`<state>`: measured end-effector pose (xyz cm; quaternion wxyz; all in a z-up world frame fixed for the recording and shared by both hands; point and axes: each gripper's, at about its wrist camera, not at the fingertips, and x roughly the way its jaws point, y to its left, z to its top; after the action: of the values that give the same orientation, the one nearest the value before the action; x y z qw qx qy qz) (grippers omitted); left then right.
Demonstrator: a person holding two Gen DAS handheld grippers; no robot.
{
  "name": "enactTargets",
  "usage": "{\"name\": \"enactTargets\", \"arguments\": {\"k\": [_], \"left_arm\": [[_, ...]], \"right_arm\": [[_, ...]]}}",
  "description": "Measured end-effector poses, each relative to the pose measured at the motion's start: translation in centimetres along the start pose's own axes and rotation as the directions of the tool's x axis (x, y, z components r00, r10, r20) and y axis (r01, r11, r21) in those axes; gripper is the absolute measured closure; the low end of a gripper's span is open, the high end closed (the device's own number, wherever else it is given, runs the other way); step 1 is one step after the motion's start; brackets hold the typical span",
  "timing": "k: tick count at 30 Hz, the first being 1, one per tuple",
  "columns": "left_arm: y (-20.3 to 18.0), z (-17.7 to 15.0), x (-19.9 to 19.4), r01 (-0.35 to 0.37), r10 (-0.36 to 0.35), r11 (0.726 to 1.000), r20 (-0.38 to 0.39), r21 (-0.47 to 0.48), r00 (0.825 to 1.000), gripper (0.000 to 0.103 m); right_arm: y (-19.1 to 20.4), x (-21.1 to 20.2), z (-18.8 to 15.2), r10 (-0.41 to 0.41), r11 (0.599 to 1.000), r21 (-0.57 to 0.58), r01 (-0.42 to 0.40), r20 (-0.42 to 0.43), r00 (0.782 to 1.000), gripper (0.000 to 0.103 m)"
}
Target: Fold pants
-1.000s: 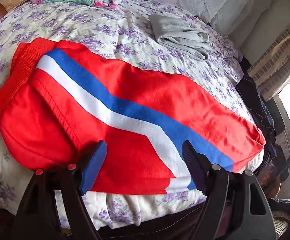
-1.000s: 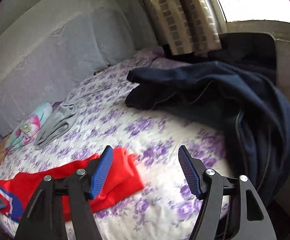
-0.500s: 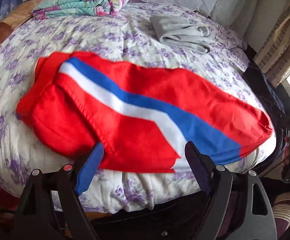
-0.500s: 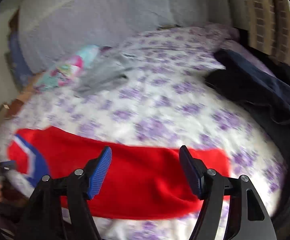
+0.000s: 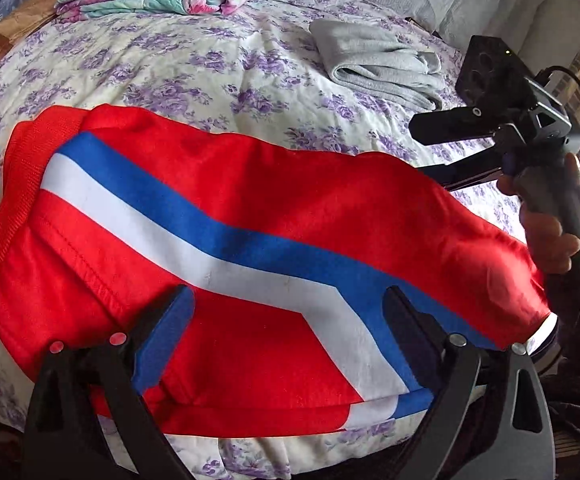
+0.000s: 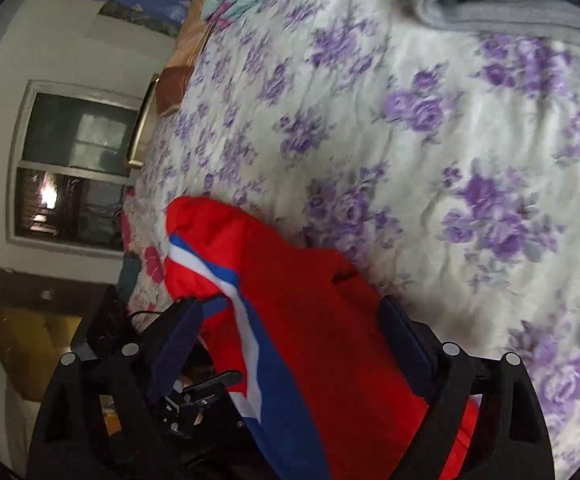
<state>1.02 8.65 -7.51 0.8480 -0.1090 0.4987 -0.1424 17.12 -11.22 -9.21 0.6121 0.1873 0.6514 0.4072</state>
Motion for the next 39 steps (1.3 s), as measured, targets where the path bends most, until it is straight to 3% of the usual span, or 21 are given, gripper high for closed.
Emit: {"name": "enactTargets", "arguments": {"k": [3,5,7,8,9,12,15,18,26,27,28,29,30,32,34,36,39], "left_arm": [[0.3,-0.1,-0.1,0.03,-0.03,0.999,-0.001,-0.018,1.0,0.011],[0.1,0.1,0.0,0.025,-0.025,1.0,-0.008,-0.016,1.0,0.011],[-0.2,0.2,0.2,0.021,-0.021,1.0,-0.012,-0.005,1.0,0.008],[-0.3,0.2,0.4,0.017,-0.017,1.0,-0.012,0.0,1.0,0.008],[-0.3,0.2,0.5,0.013,-0.013,1.0,-0.012,0.003,1.0,0.007],[-0.1,0.1,0.4,0.021,-0.022,1.0,-0.003,-0.001,1.0,0.007],[0.0,-0.4,0.3,0.025,-0.025,1.0,0.009,0.017,1.0,0.008],[-0.3,-0.7,0.3,0.01,-0.011,0.999,0.01,0.047,1.0,0.008],[0.1,-0.8,0.0,0.024,-0.025,0.999,0.017,0.035,1.0,0.008],[0.1,-0.8,0.0,0.018,-0.018,0.999,0.017,0.034,1.0,0.008],[0.2,-0.9,0.0,0.019,-0.019,0.999,0.017,0.034,1.0,0.008],[0.2,-0.9,0.0,0.019,-0.02,0.999,0.018,0.035,1.0,0.008],[0.2,-0.9,-0.1,0.018,-0.019,0.999,0.018,0.034,1.0,0.008],[0.2,-0.8,-0.2,0.02,-0.02,0.999,0.015,0.027,1.0,0.008],[0.2,-0.3,-0.9,0.024,-0.025,1.0,0.018,0.014,1.0,0.008],[0.2,0.6,-2.5,0.029,-0.029,1.0,0.072,0.01,0.997,0.008],[0.9,2.5,-4.1,-0.001,0.003,1.0,0.159,-0.012,0.987,0.007]], "right_arm": [[1.2,1.7,0.1,0.124,0.991,-0.036,-0.129,-0.116,0.986,0.012],[1.8,2.7,-0.2,0.115,0.989,-0.077,-0.128,-0.159,0.981,0.012],[1.5,3.8,-0.1,0.116,0.99,-0.066,-0.127,-0.15,0.982,0.014],[1.4,3.9,-0.1,0.099,0.992,-0.073,-0.107,-0.106,0.989,0.026],[1.4,3.8,0.0,0.09,0.992,-0.086,-0.094,-0.052,0.995,0.054],[-0.1,2.4,-0.2,0.114,0.993,-0.053,-0.11,0.091,0.989,0.096],[-1.5,2.1,-0.5,0.08,0.997,-0.018,-0.078,0.166,0.983,0.097],[-1.5,2.1,-0.4,0.027,1.0,-0.014,-0.025,0.175,0.984,0.099],[-0.1,-1.3,0.9,-0.035,0.993,-0.112,0.045,0.096,0.995,0.096],[0.0,-2.3,0.9,-0.116,0.985,-0.114,0.133,0.145,0.983,0.078],[-0.1,-4.1,0.8,-0.204,0.968,-0.099,0.23,0.224,0.953,0.059],[-0.7,-6.2,0.6,-0.219,0.967,-0.06,0.248,0.302,0.928,0.03],[-1.7,-8.1,0.2,-0.189,0.978,-0.014,0.207,0.354,0.916,0.029],[-2.1,-10.5,-1.2,-0.106,0.994,0.026,0.104,0.388,0.915,0.029],[-0.4,-10.2,-3.7,-0.049,0.998,-0.007,0.055,0.36,0.932,0.03],[1.7,-8.7,-7.3,0.004,0.999,-0.046,0.012,0.332,0.943,0.031],[1.9,-6.5,-12.9,-0.057,0.998,0.008,0.058,0.399,0.915,0.032]]}}
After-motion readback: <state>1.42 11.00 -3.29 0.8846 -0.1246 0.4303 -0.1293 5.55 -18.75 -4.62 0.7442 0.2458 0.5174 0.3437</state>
